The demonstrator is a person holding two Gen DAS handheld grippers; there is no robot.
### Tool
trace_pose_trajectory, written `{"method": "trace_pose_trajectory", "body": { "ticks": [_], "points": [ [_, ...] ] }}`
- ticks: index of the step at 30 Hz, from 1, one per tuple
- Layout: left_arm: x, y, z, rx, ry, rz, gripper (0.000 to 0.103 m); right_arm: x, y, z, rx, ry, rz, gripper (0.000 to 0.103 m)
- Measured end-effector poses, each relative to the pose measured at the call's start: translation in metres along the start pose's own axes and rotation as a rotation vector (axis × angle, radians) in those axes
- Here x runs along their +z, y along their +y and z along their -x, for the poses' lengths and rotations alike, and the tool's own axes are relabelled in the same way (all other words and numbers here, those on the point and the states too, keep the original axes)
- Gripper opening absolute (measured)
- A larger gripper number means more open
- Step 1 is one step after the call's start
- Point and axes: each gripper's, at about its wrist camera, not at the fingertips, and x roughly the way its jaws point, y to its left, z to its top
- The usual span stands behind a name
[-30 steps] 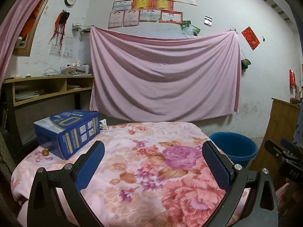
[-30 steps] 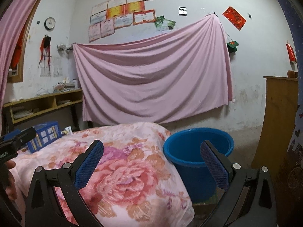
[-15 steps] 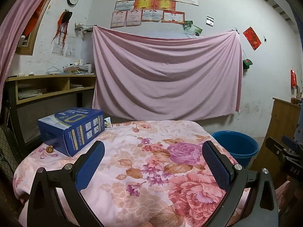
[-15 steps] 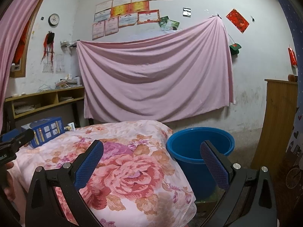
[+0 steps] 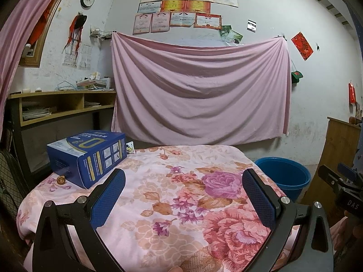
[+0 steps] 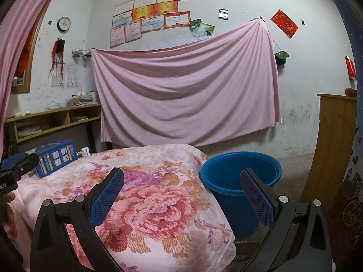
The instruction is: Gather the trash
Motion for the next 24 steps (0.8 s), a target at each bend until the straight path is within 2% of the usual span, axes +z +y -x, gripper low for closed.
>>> {"method": "trace_pose_trajectory", "body": {
  "ticks": [24],
  "points": [
    [-0.0009,-0.0002,0.0003,0.018,-0.002,0.005,0.101,0.0004,0.0001,-0.0002,0.002,0.002,-0.003,0.103]
  ]
}}
